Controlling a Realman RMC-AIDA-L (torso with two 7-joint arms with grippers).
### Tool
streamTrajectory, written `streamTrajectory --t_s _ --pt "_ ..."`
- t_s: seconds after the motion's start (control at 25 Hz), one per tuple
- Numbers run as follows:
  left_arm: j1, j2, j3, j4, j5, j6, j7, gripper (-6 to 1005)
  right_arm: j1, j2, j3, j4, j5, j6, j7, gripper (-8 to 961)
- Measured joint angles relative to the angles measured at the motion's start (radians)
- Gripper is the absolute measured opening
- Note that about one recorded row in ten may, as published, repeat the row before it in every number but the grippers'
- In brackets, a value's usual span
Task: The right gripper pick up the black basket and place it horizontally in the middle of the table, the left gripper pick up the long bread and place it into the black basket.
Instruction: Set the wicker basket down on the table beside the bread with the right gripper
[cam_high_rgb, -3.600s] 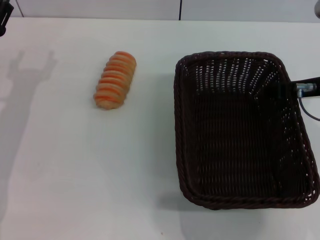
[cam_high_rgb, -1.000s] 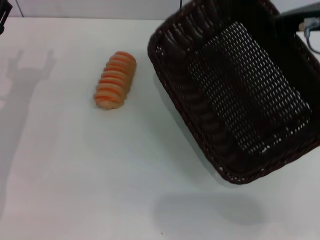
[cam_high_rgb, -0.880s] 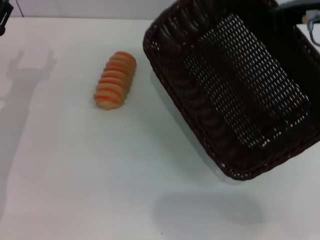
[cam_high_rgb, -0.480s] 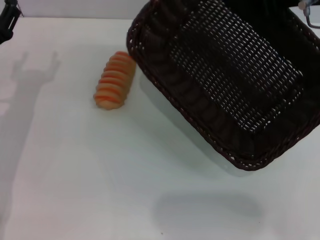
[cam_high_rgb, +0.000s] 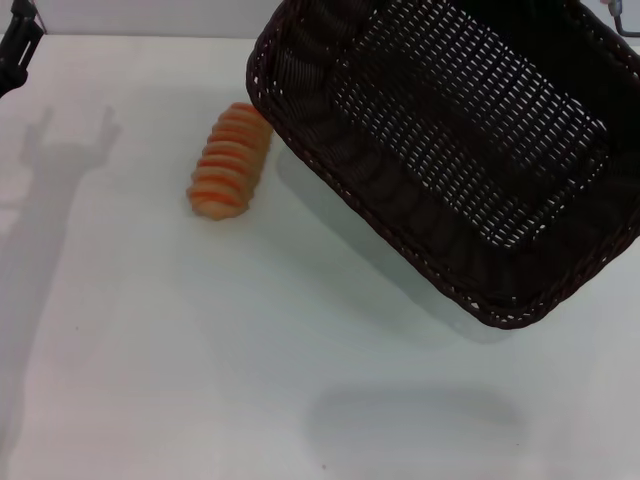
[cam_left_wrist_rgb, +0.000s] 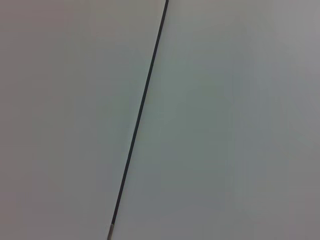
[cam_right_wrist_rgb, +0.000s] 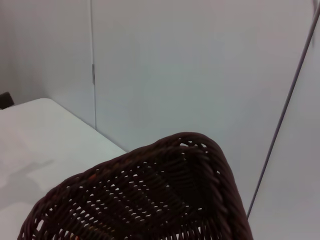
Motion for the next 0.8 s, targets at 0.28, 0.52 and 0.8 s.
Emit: streamTrajectory --t_s 0.28,0.52,0.8 --pt "-0.004 0.001 -0.003 -0.001 0.0 0.0 -0.006 858 0.006 0.002 0.003 0.005 0.005 0.046 -0.001 164" --pt "-0.004 0.002 -0.003 -0.009 0.003 -0.005 -0.001 857 0.032 0.0 0.013 0.006 0.045 0.096 -0.011 164" --pt "0.012 0.003 -0.003 -0.026 0.003 -0.006 -0.005 856 0.053 0.003 0.005 -0.001 0.064 0.107 -0.029 164"
